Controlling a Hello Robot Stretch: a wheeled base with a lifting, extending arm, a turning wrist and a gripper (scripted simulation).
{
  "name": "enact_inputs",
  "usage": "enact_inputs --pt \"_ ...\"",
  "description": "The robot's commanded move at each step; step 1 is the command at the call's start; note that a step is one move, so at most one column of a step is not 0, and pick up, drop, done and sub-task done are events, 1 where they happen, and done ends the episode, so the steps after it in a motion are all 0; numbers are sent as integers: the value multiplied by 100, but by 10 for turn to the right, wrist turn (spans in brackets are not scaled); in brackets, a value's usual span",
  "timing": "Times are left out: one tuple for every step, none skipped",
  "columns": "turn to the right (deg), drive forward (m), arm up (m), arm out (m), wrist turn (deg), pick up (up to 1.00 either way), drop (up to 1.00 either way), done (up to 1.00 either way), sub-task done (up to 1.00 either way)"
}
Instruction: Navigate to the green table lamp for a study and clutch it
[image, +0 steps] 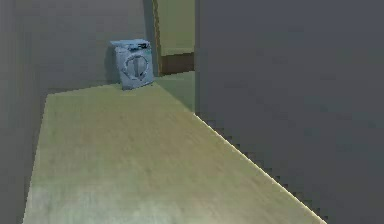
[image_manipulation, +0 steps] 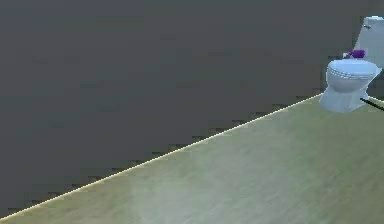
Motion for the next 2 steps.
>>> enact_inputs --pt "-150 0 0 0 0 0 0 0 0" --pt "0 100 0 0 0 0 0 0 0"
